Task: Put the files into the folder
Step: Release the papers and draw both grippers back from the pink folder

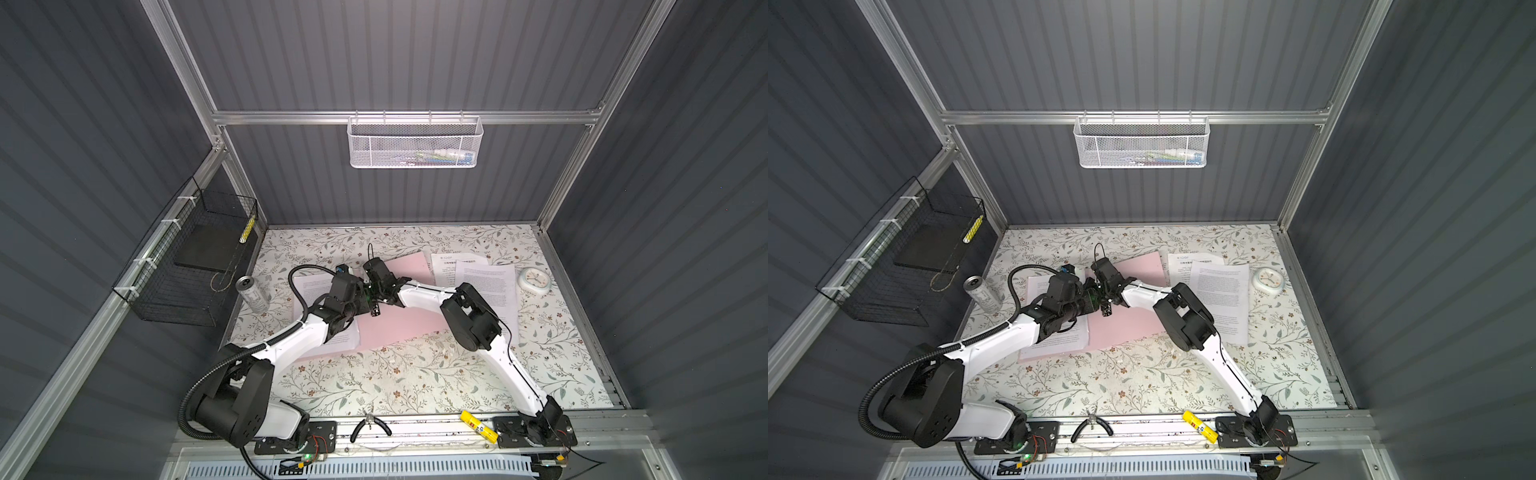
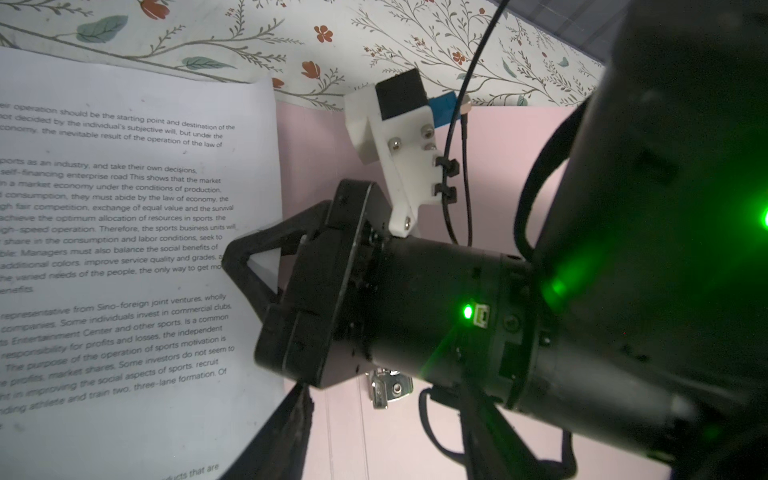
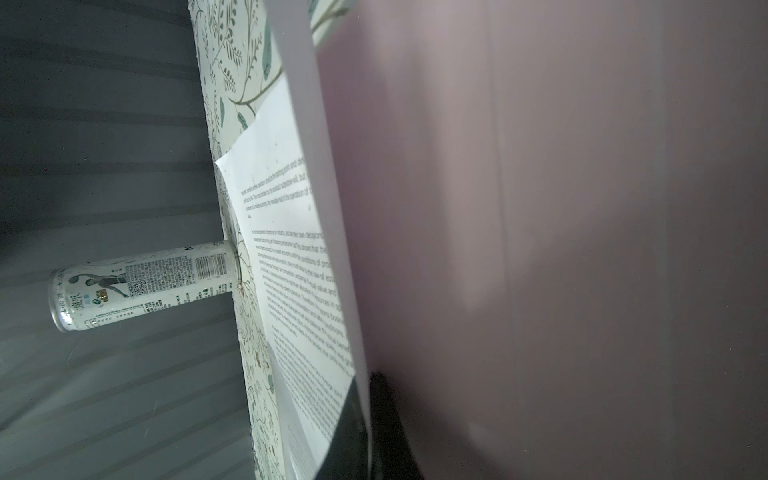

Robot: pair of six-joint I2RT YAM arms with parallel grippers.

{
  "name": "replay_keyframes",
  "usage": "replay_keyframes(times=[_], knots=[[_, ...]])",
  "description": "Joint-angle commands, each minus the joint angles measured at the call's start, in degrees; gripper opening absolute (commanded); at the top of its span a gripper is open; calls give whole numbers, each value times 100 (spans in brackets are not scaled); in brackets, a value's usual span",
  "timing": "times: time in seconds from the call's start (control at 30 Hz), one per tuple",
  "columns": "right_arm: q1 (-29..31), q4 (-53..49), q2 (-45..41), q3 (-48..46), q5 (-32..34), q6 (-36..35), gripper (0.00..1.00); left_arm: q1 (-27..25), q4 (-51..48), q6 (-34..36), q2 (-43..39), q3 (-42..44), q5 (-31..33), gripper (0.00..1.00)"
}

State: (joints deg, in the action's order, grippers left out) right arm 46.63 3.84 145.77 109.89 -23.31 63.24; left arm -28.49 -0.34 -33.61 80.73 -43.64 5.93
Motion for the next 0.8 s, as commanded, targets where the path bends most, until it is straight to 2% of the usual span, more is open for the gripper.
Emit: replay_keyframes(times=[0.0, 0.23, 0.37, 0.43, 0.57, 0.63, 0.7, 0.77], knots=[[44, 281, -156, -96, -104, -116, 19, -6, -44, 112, -18, -15, 10, 58], [-229, 695, -1061, -939, 116, -286, 46, 0, -237, 350, -365, -233, 238, 60], [-484, 959, -1372, -1330, -217, 66, 54, -3, -473, 411, -559, -439, 693, 67], [-568, 962, -1609, -1502, -312, 18, 55, 1, -493, 546, -602, -517, 749, 70], [-690, 757, -2198, -1769, -368, -457, 58, 1, -474, 694, -594, -563, 808, 72], [-717, 252, -2410, -1669, -299, -972, 58, 1, -314, 692, -540, -517, 784, 72], [-733, -229, -2676, -1693, 4, -1631, 58, 1, -173, 686, -431, -519, 719, 72], [-805, -254, -2973, -1962, 278, -2027, 58, 0, -100, 689, -272, -585, 679, 72]])
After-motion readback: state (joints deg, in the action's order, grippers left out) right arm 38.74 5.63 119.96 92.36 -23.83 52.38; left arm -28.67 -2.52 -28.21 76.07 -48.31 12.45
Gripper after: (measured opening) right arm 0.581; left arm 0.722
